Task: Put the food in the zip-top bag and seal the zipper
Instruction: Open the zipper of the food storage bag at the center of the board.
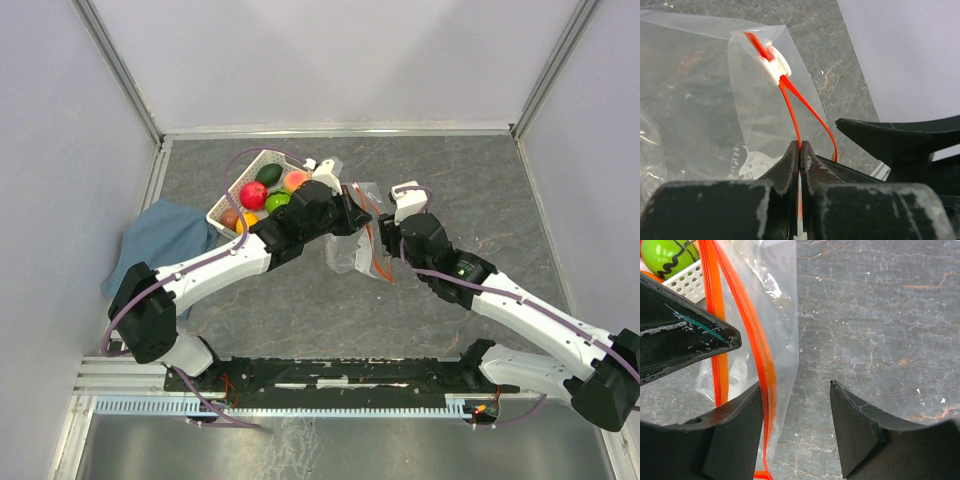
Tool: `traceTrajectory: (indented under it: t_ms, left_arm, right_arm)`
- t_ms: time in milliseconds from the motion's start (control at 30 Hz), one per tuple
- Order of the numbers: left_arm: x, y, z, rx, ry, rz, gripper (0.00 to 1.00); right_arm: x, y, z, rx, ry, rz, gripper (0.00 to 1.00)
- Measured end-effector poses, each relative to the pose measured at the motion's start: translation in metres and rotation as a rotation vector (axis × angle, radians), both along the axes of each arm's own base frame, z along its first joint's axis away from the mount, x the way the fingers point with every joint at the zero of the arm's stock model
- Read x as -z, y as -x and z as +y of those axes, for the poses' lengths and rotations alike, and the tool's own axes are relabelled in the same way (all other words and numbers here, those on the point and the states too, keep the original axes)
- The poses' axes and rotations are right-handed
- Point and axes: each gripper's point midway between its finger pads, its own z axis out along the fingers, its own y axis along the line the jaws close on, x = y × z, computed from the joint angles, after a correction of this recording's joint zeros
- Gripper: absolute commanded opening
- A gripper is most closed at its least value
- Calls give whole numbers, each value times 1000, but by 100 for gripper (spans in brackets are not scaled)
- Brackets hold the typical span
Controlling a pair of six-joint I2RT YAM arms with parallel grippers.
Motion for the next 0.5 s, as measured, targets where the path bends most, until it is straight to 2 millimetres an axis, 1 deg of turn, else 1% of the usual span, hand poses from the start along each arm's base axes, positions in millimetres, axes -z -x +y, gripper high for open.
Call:
traceTrajectory:
  t_ms: [100,200,300,367,433,500]
  left_arm:
    - [-3,6,-4,20,-17,-2,3]
    - [-4,10,-6,35,-29,-5,3]
    - [-2,13,-5,41,-47,1,3]
    - [1,15,-1,39,-70,6,3]
    - [3,16,6,29,-101,5,3]
    - [2,17,15,15,-132,-2,3]
  right_arm:
    - [7,0,4,-7,-14,8,61]
    - [15,-1,5,-5,-22,10,55]
    - [20,0,5,-1,-19,20,39]
    - [20,0,5,3,-25,22,30]
    - [20,0,4,5,-21,22,20]
    - [20,2,0,12,-13,24,14]
